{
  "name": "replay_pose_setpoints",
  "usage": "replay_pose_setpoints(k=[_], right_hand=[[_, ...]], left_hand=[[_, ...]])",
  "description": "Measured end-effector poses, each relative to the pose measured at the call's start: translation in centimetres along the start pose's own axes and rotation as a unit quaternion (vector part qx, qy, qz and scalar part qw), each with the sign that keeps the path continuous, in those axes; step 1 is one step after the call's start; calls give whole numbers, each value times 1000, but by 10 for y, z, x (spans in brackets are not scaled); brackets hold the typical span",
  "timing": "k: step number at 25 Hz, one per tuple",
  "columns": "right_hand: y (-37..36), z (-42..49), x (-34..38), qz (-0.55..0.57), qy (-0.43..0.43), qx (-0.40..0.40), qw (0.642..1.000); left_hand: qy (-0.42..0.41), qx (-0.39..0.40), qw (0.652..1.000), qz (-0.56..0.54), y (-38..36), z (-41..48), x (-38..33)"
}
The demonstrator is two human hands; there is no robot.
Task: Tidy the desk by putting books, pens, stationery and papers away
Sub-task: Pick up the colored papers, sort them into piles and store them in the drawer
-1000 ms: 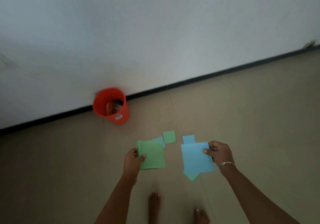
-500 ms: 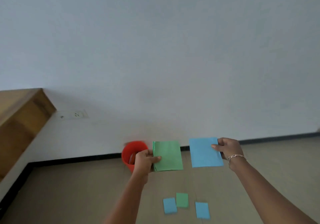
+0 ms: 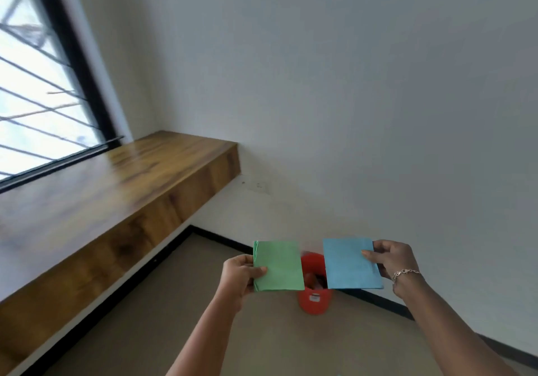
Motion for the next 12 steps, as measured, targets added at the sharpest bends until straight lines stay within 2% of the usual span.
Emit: replay_pose_setpoints(k=[6, 12], right_hand=[[-160, -20, 34, 0, 22, 146, 989], [-335, -75, 48, 12, 17, 260, 965]], left_hand=[[-24, -134, 989, -62, 149, -45, -9], [-19, -243, 964, -109, 308, -92, -5]])
Point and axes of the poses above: each hand's wrist, its own z-axis towards the middle knuckle, its own y-axis out of the back of the hand, x = y × z, the point moved 8 cm from there along z, towards the middle knuckle, and after that the axes turned 1 degree about y, right-handed, at the moved point
